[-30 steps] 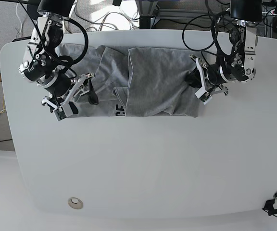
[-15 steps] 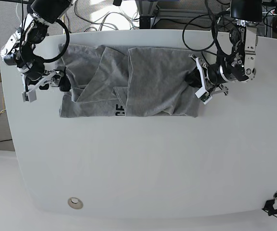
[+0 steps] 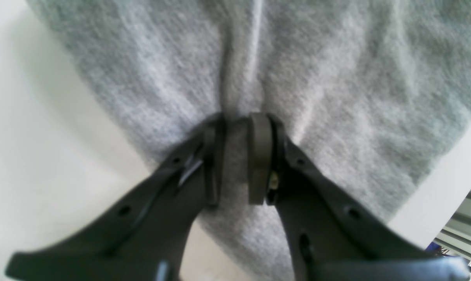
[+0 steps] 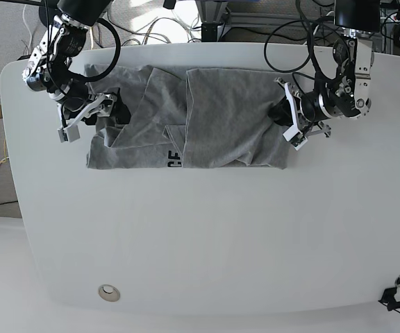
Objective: Fold the T-shirt properly
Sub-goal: 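Move the right gripper to the shirt's other side edge and grasp it, then fold the other side over toward the left gripper with the right gripper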
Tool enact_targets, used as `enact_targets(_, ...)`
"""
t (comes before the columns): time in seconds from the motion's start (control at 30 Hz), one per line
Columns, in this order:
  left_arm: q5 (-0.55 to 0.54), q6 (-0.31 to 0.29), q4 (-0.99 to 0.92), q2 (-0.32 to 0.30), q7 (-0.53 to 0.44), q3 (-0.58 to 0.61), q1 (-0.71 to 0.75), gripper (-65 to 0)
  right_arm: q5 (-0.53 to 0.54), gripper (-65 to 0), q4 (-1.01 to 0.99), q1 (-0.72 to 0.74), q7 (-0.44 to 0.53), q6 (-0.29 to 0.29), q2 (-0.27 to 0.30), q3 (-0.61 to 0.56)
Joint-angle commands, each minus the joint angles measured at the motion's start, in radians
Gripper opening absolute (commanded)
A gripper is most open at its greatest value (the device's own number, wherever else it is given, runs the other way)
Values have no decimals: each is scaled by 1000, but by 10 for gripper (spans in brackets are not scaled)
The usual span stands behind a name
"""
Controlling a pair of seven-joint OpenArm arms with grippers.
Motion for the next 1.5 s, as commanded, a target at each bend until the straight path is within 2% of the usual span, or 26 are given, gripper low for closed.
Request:
enact_targets(0.0, 27, 2, 3, -10, 35, -2, 2, -559, 1, -72, 13, 4, -13, 4, -8, -25)
enact_targets(0.2, 27, 2, 3, -10, 35, -2, 2, -559, 1, -73, 13, 5, -13, 2, -37, -64)
enact_targets(0.37, 28, 2, 3, -10, 35, -2, 2, -559, -1, -172, 13, 10, -13, 1, -67, -84)
enact_targets(0.5, 28, 2, 3, -10, 35, -2, 2, -559, -1, -220, 13, 10, 2, 1, -70, -119)
enact_targets(0.57, 28, 2, 3, -9, 35, -2, 2, -559, -4, -295, 10, 10, 18, -1, -70, -121)
enact_targets(0.63, 30, 2, 3, -9, 35, -2, 2, -559, -4, -443, 12, 10, 30, -2, -70, -121)
enact_targets(0.7, 30, 2, 3, -9, 35, -2, 2, -559, -4, -632, 13, 13, 30, -2, -67, -121)
enact_targets(0.73, 30, 2, 3, -9, 35, -2, 2, -559, -4, -650, 24, 18, 30, -4, -64, -121)
enact_targets(0.83, 30, 2, 3, -9, 35, -2, 2, -559, -5, -650, 88, 19, 24, -10, -48, -121)
enact_targets(0.93, 30, 2, 3, -7, 35, -2, 2, -559, -5, -650, 216, 2, 22, -100, -47, -122)
enact_targets(1.0, 30, 2, 3, -7, 35, -2, 2, -559, -4, -650, 300, -4, -7, -137, -45, -153)
enact_targets(1.1, 31, 2, 3, -7, 35, -2, 2, -559, -2, -650, 388, -7, -56, -152, -45, -216)
enact_targets(1.2, 31, 2, 3, -6, 35, -2, 2, -559, -2, -650, 398, -11, -56, -152, -48, -286)
enact_targets(1.3, 31, 2, 3, -7, 35, -2, 2, -559, -2, -650, 409, -22, -56, -179, -53, -371)
enact_targets(1.47, 31, 2, 3, -6, 35, -2, 2, -559, -1, -650, 420, -25, -56, -192, -122, -461)
